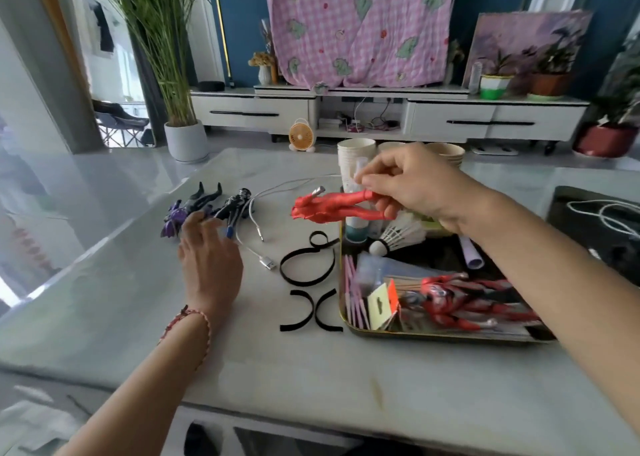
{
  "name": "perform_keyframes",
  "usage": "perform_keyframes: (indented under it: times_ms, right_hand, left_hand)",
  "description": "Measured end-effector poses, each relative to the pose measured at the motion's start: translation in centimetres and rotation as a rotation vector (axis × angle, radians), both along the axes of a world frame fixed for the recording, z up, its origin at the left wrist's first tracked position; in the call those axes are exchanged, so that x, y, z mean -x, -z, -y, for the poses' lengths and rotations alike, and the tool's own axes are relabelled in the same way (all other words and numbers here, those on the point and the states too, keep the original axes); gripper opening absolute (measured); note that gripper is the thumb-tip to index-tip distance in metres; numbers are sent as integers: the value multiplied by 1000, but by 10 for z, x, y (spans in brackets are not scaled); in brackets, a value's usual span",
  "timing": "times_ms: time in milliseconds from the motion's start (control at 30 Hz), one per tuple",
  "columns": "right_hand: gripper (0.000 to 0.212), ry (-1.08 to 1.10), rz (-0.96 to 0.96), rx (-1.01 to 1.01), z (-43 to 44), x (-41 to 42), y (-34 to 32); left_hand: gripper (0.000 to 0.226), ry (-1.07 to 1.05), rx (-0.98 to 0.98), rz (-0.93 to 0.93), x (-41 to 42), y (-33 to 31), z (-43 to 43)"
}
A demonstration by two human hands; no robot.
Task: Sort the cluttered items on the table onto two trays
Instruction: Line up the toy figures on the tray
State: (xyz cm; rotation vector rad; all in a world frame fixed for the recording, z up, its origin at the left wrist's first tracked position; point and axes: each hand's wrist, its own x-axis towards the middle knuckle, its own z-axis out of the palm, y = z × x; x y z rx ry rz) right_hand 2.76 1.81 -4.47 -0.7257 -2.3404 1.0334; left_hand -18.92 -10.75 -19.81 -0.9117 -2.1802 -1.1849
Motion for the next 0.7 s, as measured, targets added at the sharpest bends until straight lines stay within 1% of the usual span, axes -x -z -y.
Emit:
perform_keyframes:
  times_ms: [67,133,200,267,333,400,500,567,600,667,700]
  right_hand:
    - [13,19,31,-51,-10,-41,5]
    - [15,69,47,-53,-23,-81,13]
    - [16,108,47,-18,-38,-114,27]
    - [17,127,78,-4,-50,-138,44]
    - [24,139,131,-32,-60,-150,59]
    - [28,152,187,-78,-69,-152,71]
    - [23,183,218,-135,-77,-150,84]
    - [20,237,250,-214,-80,-149,90]
    - [20,265,280,-270,-81,-147,92]
    - [20,288,346,-340,-85,-145,97]
    - [19,284,373,-336,-86,-144,98]
  left_hand:
    - [28,98,-117,-63,-4,-3,7]
    - [33,173,-193,-81,-19,-10,10]
    - [34,271,-218,-66,-43,-22,7]
    - [34,411,-180,-80,-74,-34,-2]
    - [37,519,-78,-88,-104,-45,-18]
    - [42,591,44,-44,-128,-52,-36]
    - [54,678,318,-58,-154,-51,-60]
    - [50,731,486,-61,-165,-47,-72]
    - [45,767,535,-39,-168,-47,-75]
    - [42,823,583,24,-173,-49,-78]
    - [43,831,607,56,-173,-50,-78]
